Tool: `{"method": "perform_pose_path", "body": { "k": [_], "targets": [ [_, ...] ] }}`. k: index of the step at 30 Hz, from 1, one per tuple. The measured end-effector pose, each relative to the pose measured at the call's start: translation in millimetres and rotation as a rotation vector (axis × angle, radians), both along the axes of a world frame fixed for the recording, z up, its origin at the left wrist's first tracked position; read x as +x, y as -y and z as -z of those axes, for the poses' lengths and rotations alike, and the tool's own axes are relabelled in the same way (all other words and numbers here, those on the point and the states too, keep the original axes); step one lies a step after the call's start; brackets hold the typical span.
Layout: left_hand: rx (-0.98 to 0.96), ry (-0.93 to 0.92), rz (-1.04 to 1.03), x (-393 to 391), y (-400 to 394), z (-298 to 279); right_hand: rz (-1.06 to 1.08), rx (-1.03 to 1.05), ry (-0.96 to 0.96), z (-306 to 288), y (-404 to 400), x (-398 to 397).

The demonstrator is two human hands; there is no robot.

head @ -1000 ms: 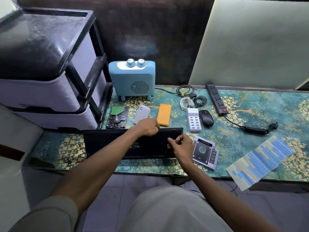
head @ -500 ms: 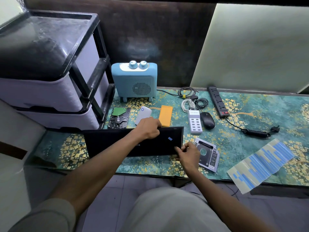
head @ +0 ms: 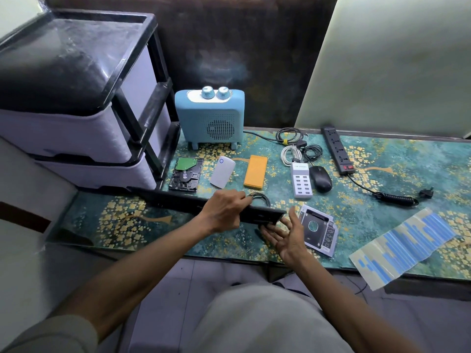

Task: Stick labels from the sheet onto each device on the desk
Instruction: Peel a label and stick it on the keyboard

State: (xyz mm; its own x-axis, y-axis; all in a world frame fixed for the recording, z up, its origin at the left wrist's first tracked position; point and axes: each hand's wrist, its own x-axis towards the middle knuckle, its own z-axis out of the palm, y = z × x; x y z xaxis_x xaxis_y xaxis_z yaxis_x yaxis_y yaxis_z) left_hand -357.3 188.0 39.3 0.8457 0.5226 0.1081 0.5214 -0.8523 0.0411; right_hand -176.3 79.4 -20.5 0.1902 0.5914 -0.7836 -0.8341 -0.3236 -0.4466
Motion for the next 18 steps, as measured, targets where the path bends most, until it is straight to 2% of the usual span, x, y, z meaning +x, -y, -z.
{"method": "perform_pose_path", "body": {
  "k": [3, 8, 11, 15, 18],
  "targets": [
    [0.037, -0.092, 0.016, -5, 18, 13, 0.026, -0.029, 0.027, 5, 3, -4],
    [-0.071, -0.16, -0.175, -6, 47, 30, 0.003, -0.105, 0.267, 18, 6, -4],
    [-0.105, -0.234, -0.188, -12, 64, 53, -0.055, -0.108, 0.377, 33, 10, -7],
    [-0.142, -0.21, -0.223, -17, 69, 68, -0.187, -0.111, 0.713, 28, 26, -7],
    [-0.146, -0.228, -0.215, -15, 66, 68, -0.249, -0.12, 0.867, 26, 29, -5]
  ]
}}
